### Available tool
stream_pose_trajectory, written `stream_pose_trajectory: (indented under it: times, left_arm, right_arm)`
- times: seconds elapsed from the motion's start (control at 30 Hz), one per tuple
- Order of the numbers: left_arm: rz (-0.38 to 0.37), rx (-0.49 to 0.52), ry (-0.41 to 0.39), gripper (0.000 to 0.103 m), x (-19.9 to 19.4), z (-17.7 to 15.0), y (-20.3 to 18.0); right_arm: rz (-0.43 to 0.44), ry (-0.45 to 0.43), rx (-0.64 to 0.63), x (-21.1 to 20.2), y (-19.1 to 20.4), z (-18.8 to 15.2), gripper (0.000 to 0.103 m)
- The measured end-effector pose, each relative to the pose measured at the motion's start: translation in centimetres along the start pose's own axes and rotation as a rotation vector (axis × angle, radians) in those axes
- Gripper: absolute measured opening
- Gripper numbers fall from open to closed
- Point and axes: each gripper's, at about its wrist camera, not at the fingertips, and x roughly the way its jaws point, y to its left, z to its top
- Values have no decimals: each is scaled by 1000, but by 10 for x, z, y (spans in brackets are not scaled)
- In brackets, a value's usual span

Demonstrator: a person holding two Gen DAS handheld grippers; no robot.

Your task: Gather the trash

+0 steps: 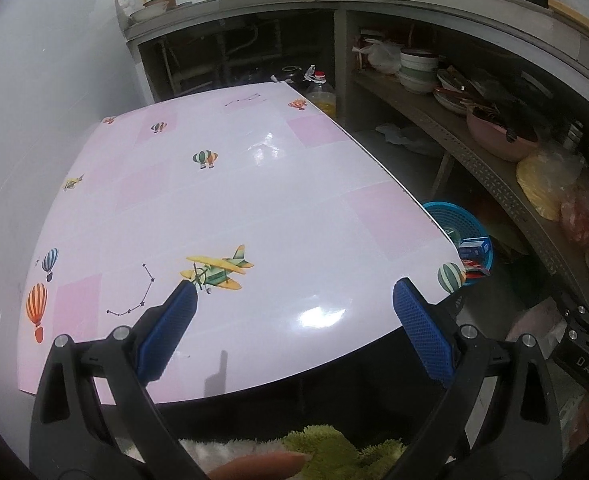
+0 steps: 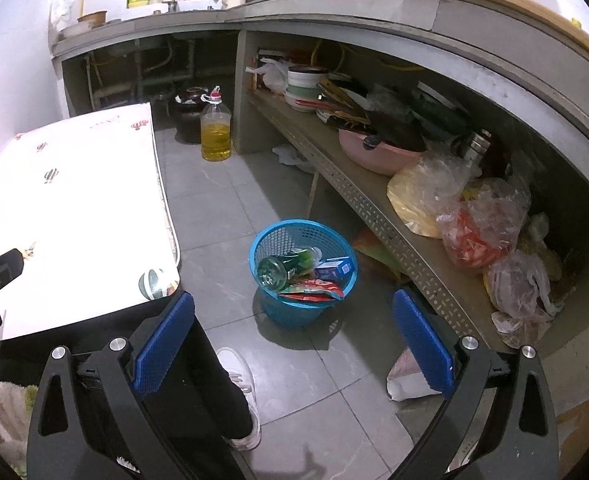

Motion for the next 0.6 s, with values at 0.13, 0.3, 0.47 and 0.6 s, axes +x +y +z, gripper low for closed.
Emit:
stream_pose_trajectory:
  times: [0.13,0.3,0.47,0.6]
  left_arm:
    - [1,-1,4,94,0,0,0]
    - [-1,-1,8,94,2,0,0]
    - [-7,1,22,94,5,-1,-1]
    - [-17,3,30,94,7,-1,-2]
  right_arm:
    - [-5,14,10,4,-3,-1,96]
    - [-10,20,15,7,-5,-1,96]
    - [-12,27,14,9,-6,-2,96]
    - [-11,30,12,9,-6,-2,96]
